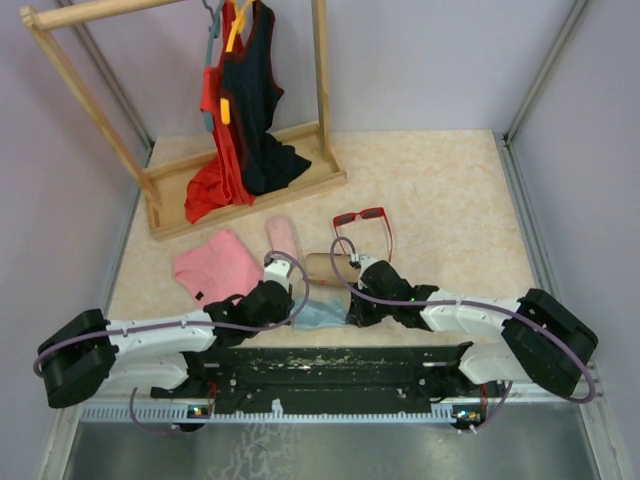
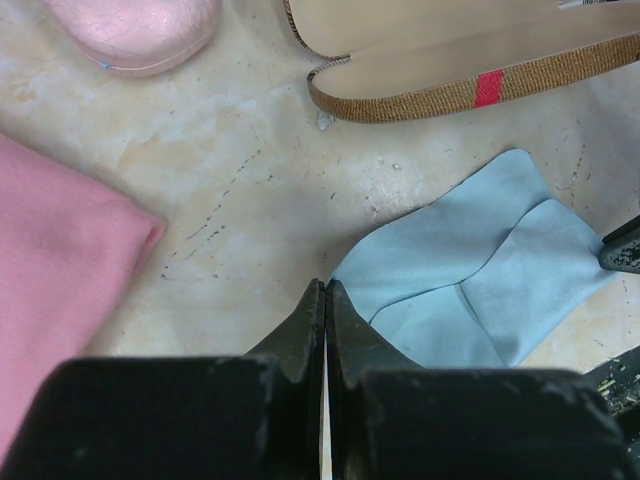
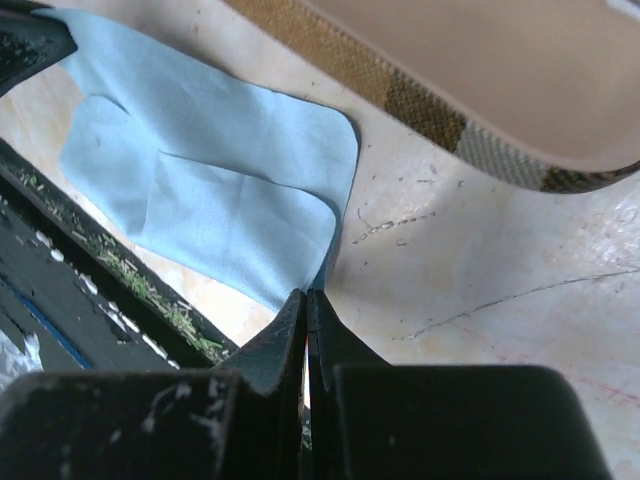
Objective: Organize the sunglasses
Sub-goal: Adjust the glasses cleaning cloth at the center of the board.
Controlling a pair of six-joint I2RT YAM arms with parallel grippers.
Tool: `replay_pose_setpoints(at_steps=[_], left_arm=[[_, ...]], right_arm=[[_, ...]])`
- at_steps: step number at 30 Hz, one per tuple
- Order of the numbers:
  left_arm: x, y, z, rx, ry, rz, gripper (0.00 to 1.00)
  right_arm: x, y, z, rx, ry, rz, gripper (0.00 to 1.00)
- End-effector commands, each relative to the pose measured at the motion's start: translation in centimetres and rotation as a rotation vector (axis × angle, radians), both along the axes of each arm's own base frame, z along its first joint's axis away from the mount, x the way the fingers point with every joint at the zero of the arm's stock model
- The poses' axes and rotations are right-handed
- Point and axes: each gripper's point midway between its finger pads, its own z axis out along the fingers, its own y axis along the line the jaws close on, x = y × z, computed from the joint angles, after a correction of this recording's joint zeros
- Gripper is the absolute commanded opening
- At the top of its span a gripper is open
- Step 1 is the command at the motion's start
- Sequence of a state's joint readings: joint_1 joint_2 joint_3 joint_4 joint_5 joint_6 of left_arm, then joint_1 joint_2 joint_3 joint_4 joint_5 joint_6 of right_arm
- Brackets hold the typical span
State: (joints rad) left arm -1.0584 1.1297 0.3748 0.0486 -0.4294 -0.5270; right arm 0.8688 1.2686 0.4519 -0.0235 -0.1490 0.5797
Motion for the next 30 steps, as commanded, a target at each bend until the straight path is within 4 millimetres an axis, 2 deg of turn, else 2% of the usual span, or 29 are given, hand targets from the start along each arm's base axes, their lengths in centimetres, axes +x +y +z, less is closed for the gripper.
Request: replay_pose_setpoints(at_steps=[1, 7, 12, 15, 20, 30], left_arm=[[0.1, -0.4, -0.2, -0.014, 0.006, -0.005, 0.00], [-0.1, -0.8, -0.8, -0.008, 0.031, -0.023, 0.00], [-0.4, -1.6, -1.0, -0.017, 0.038, -0.065, 0.00], [-0.3, -1.8, -0.8, -0.023, 0.035, -0.075, 0.00], [-0.3, -2.1, -0.1, -0.044, 0.017, -0.090, 0.00], [-0.3, -2.0, -0.4, -0.041, 0.024, -0.084, 0.00]], right_arm=[[-0.7, 1.1, 1.4, 0.079, -0.056, 0.099, 0.00], [-0.8, -0.4, 0.9, 0.018, -0.078, 0.095, 0.00], [-0.8, -1.1, 1.5, -0.005, -0.109, 0.110, 0.20], [0.3, -1.5, 2.7, -0.007, -0.158, 0.045, 0.28], [3.3, -2.5, 4.2, -0.044, -0.231, -0.133, 0.31], [5.3, 1.2, 3.6, -0.048, -0.258, -0.065, 0.39]])
